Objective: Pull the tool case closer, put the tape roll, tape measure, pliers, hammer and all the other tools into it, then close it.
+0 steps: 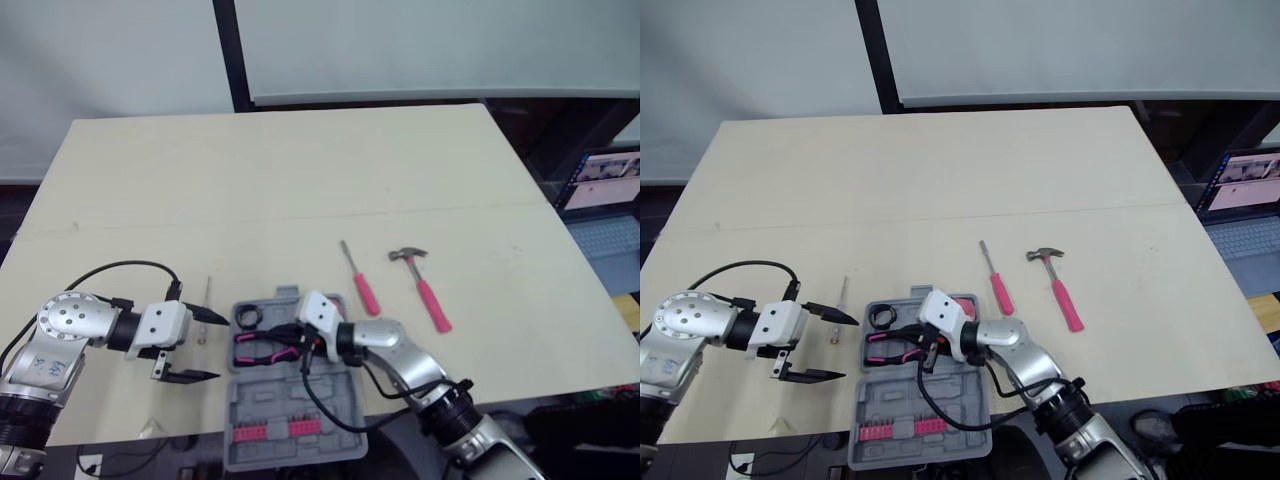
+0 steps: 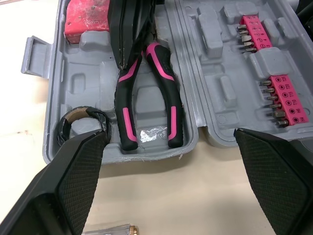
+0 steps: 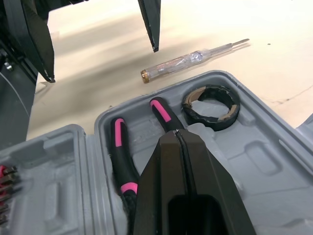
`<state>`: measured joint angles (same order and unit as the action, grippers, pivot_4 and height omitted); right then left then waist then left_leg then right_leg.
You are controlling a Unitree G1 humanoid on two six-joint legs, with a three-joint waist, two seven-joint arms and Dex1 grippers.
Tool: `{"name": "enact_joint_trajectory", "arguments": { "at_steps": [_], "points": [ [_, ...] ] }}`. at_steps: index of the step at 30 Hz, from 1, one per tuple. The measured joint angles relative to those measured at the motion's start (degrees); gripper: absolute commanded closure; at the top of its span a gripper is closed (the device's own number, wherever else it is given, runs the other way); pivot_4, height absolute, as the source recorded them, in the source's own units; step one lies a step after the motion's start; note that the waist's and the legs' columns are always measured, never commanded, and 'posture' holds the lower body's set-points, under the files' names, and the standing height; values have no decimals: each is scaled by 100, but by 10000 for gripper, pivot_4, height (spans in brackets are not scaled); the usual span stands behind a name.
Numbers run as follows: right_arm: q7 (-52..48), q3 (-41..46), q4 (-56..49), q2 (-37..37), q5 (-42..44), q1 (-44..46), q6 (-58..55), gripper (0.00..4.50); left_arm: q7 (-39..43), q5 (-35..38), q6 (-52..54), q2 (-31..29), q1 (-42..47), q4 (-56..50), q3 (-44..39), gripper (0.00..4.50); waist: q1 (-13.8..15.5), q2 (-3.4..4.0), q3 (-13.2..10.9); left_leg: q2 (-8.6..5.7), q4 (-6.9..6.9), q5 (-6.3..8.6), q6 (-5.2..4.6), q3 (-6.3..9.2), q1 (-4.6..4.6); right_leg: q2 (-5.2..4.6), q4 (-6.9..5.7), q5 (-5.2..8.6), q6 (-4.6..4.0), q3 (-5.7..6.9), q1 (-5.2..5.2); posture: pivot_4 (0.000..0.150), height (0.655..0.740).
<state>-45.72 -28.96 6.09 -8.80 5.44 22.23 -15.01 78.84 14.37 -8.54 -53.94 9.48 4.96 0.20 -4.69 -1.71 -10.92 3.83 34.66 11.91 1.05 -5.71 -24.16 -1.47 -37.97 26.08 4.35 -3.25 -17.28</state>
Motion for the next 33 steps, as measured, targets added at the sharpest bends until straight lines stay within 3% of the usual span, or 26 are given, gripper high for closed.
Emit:
{"name": "enact_joint_trajectory", "arguments": {
  "at_steps": [27,33],
  "points": [
    [-65,-37,-159,-318,-393,-53,-174,44700,-27,-11,-28,118,153,25,41,0,-3,-2,10,1,4,0,0,3,12,2,0,0,0,1,15,1500,7400],
    [20,-298,-156,-323,-781,38,-313,44700,-31,-16,-26,140,182,31,56,0,-18,-10,38,1,-33,16,1,-1,117,2,33,3,-5,0,114,1500,7400]
  ]
}}
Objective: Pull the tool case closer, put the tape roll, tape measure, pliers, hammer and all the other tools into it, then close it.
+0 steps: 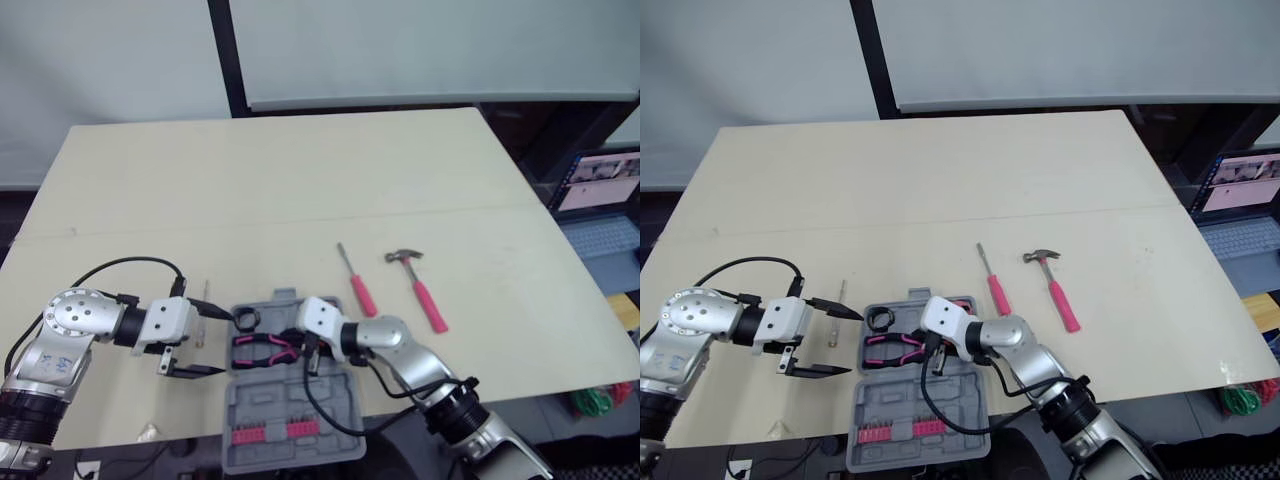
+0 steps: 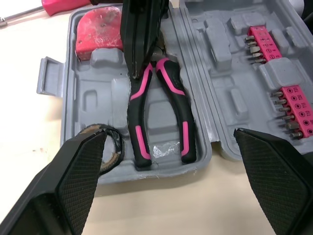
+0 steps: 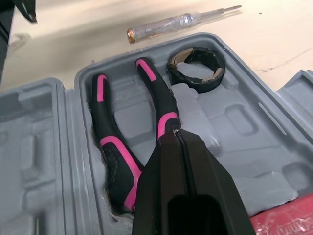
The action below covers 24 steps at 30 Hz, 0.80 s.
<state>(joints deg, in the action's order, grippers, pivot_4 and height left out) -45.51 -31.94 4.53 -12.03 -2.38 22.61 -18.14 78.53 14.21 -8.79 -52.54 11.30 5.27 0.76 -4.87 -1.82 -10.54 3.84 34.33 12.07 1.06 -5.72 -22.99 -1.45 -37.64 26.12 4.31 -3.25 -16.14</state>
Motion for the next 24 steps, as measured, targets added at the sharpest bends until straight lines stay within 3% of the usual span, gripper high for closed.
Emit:
{"name": "enact_joint_trajectory", "arguments": {
  "at_steps": [12,16,21,24],
  "points": [
    [94,165,-58,80,43,-98,-130,44700,-119,5,184,1,-100,-89,-2,0,18,-4,28,-1,-18,20,-13,1,51,-1,25,2,-5,0,59,1500,7400],
    [106,425,-90,123,263,-285,112,44700,-292,199,538,142,-150,-349,-55,0,38,0,21,-3,-16,23,-19,1,28,-4,29,2,-4,0,45,1500,7400],
    [-46,1131,-1080,-259,952,-468,-199,44700,-952,608,1229,527,-584,-1011,-368,0,44,3,18,-3,7,14,-4,4,-44,-4,19,1,-2,-1,-21,1500,7400],
    [-279,1823,-1846,-1060,1475,-659,-716,32480,-1296,920,1731,562,-970,-1288,-775,0,47,0,11,-2,5,15,-6,5,-43,-3,23,1,-1,-2,-21,1500,7400]
  ]
}}
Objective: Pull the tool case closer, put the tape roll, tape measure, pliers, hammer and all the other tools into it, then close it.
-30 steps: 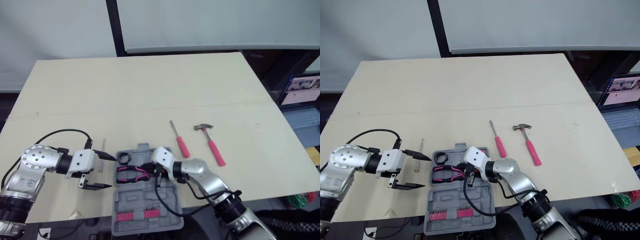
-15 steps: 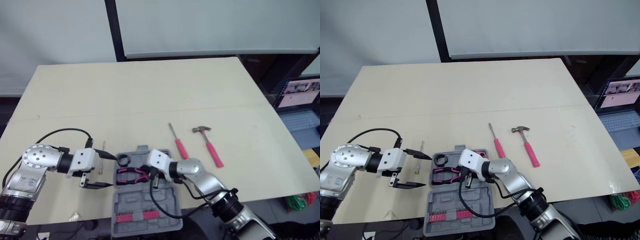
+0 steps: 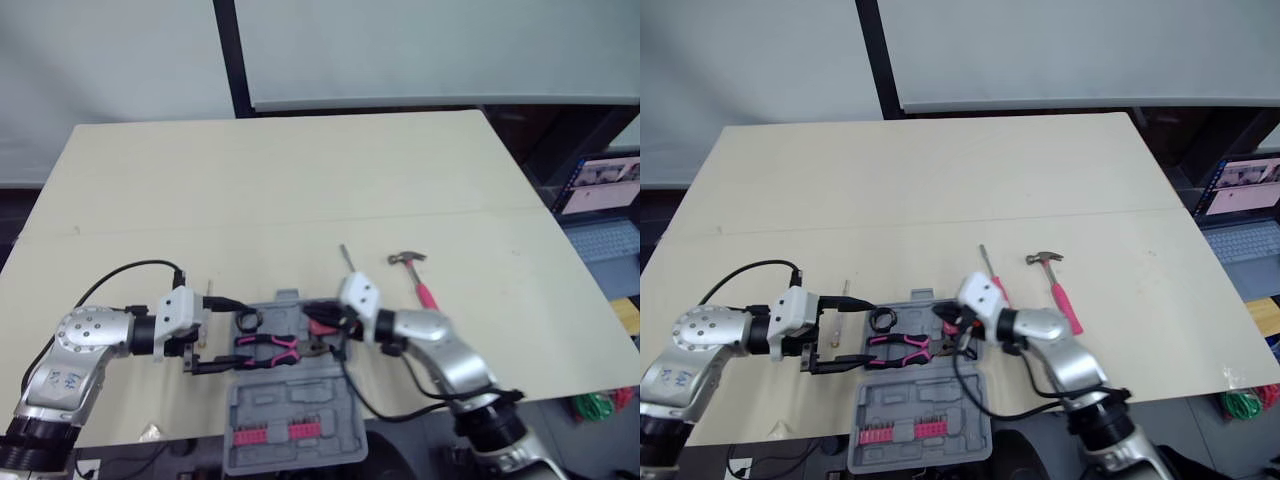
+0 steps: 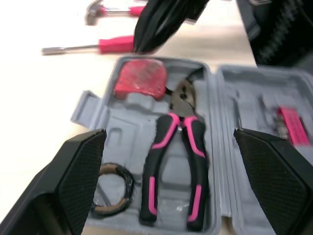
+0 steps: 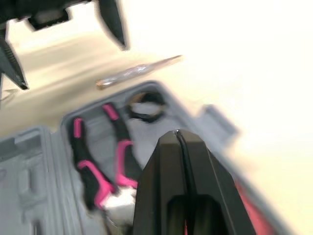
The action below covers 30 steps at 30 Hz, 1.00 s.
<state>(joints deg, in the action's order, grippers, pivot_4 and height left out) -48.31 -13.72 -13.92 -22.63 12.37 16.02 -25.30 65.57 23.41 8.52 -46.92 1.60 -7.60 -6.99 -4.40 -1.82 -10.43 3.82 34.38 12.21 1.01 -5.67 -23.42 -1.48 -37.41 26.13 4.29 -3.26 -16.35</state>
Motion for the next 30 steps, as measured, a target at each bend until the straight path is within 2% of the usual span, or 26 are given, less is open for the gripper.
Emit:
{"name": "enact_joint_trajectory", "arguments": {
  "at_steps": [3,4,6,7,9,12,16,18,23,26,30],
  "points": [
    [-516,802,-576,-1165,544,-643,-427,17146,-303,232,377,-37,-436,-51,-686,0,26,10,-13,-3,-7,16,-27,-1,2,-2,16,0,0,-1,6,1500,7400],
    [-740,1242,-638,-1586,724,-978,-506,13665,-451,268,492,-42,-686,-50,-1001,0,35,11,-19,-2,-7,17,-29,0,3,-1,26,0,0,-1,11,1500,7400],
    [-1120,2155,-580,-2368,943,-1595,-595,2910,-659,314,623,-50,-1157,56,-1663,0,50,15,-26,-3,-10,20,-34,-1,23,0,45,0,0,-3,39,1500,7400],
    [-1221,2483,-540,-2530,1003,-1723,-569,301,-725,314,658,-47,-1277,144,-1855,0,29,9,-29,1,-10,20,-33,3,37,4,46,0,-1,-2,53,1500,7400],
    [-1408,2982,-411,-2802,1084,-2043,-398,301,-771,313,655,-51,-1641,215,-2249,0,-17,4,-31,2,-14,22,-32,8,45,4,52,-1,-2,-1,68,1500,7400],
    [-1650,3895,378,-3200,1009,-2657,-142,301,-823,210,509,-115,-2241,892,-3059,0,-31,3,-32,-2,-16,43,-38,0,40,0,91,-1,-2,-3,72,1500,7400],
    [-1862,4723,1267,-3540,929,-2914,200,301,-814,143,390,-274,-2458,1689,-3700,0,-27,2,-32,0,-19,57,-38,-1,39,-4,116,-1,-3,-3,78,1500,7400],
    [-1952,4816,1665,-3702,884,-2901,429,301,-740,50,195,-357,-2558,1743,-3731,0,-15,4,-32,-3,-24,74,-15,-3,39,-11,127,-4,1,-2,81,1500,7400],
    [-2075,4738,2333,-3829,785,-2631,772,301,-586,-144,-54,-382,-2677,1712,-3594,0,-29,16,-30,-1,-30,68,-35,-10,37,-10,141,-6,1,-4,82,1500,7400],
    [-2206,4523,2266,-3866,817,-2454,757,301,-465,-189,-44,-383,-2713,1233,-3262,0,-36,33,-29,0,-31,65,-40,-14,37,-7,140,-6,1,-9,81,1500,7400],
    [-2374,4067,1558,-3863,1004,-2277,551,301,-132,-226,-61,-465,-2700,384,-2631,0,-41,40,-31,3,-31,64,-39,-19,36,-1,137,-7,3,-14,79,1500,7400]
  ]
}}
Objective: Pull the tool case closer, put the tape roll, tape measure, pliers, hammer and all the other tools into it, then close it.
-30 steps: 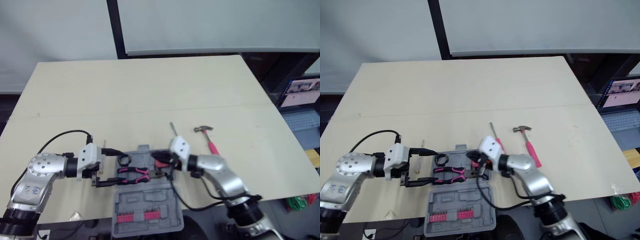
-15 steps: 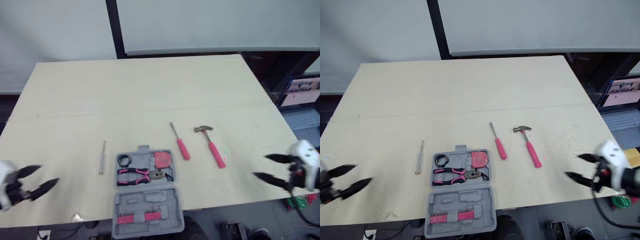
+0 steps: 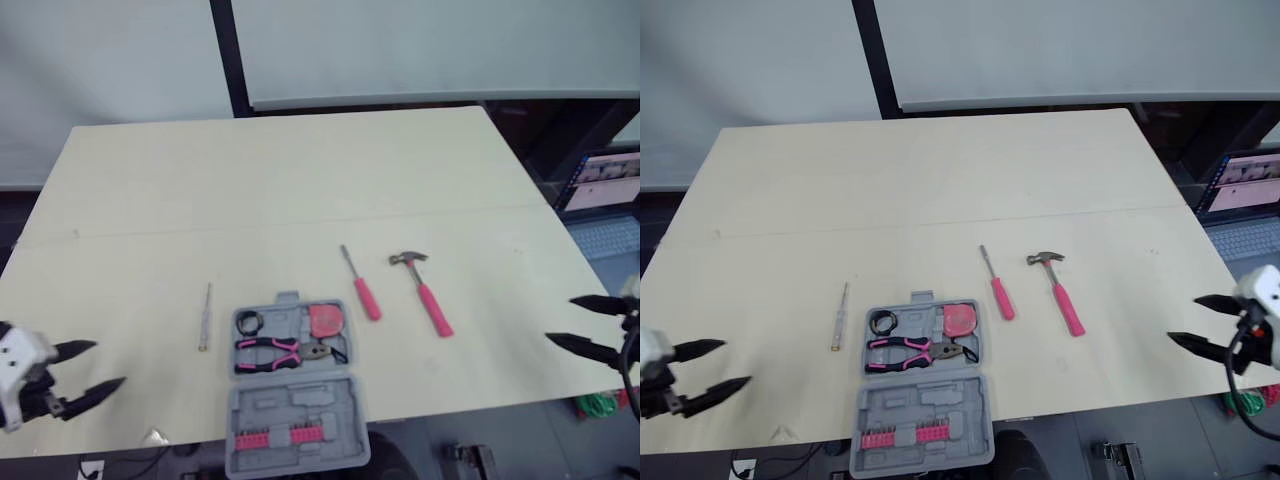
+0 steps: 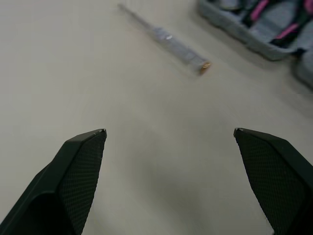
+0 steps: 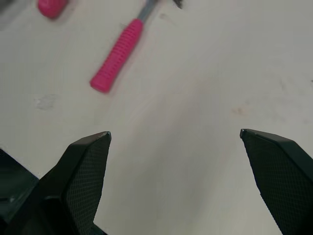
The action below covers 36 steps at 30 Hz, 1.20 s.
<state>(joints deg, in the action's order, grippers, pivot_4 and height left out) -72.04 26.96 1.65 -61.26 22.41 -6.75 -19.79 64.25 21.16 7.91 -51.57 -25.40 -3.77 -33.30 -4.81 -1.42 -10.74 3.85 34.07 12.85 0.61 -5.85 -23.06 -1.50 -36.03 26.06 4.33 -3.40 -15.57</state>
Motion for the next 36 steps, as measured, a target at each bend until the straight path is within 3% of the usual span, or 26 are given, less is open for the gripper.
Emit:
{"name": "enact_joint_trajectory", "arguments": {
  "at_steps": [8,21,22,25,31,32,36],
  "points": [
    [42,-2058,-1964,651,264,943,-428,301,555,-354,-382,-287,588,-777,1550,0,9,7,0,-1,4,-4,2,0,-4,2,-1,-3,6,-3,-3,1500,7400],
    [488,-4021,-1675,1436,-1068,1576,119,301,523,-1011,-1256,-107,1418,-27,2688,0,40,8,-1,0,26,-6,-2,0,-7,3,-23,-3,8,-1,-6,1500,7400],
    [517,-4086,-1639,1485,-1140,1587,166,2646,516,-1055,-1302,-80,1494,44,2788,0,40,8,-1,0,28,-7,-3,1,-7,3,-30,-3,8,-1,-8,1500,7400],
    [585,-4239,-1488,1562,-1279,1622,230,12670,487,-1116,-1449,-4,1650,240,2955,7724,39,7,-2,1,40,-7,-4,1,-6,3,-46,-3,8,0,-8,1500,7400],
    [797,-4487,-1199,1778,-1669,1660,383,44112,394,-1409,-1866,98,1909,710,3248,38904,20,7,-2,2,55,-8,-7,1,-4,3,-68,-3,8,-1,-10,1500,7400],
    [817,-4502,-1178,1826,-1703,1675,394,45000,387,-1447,-1893,109,1931,751,3291,44254,23,7,-2,3,56,-8,-7,2,-4,3,-72,-3,8,0,-11,1500,7400],
    [912,-4654,-1089,1961,-1899,1761,401,45000,331,-1461,-1846,169,1973,825,3386,44737,27,7,-2,3,60,-7,-7,2,-4,2,-77,-2,9,0,-11,1500,7400]
  ]
}}
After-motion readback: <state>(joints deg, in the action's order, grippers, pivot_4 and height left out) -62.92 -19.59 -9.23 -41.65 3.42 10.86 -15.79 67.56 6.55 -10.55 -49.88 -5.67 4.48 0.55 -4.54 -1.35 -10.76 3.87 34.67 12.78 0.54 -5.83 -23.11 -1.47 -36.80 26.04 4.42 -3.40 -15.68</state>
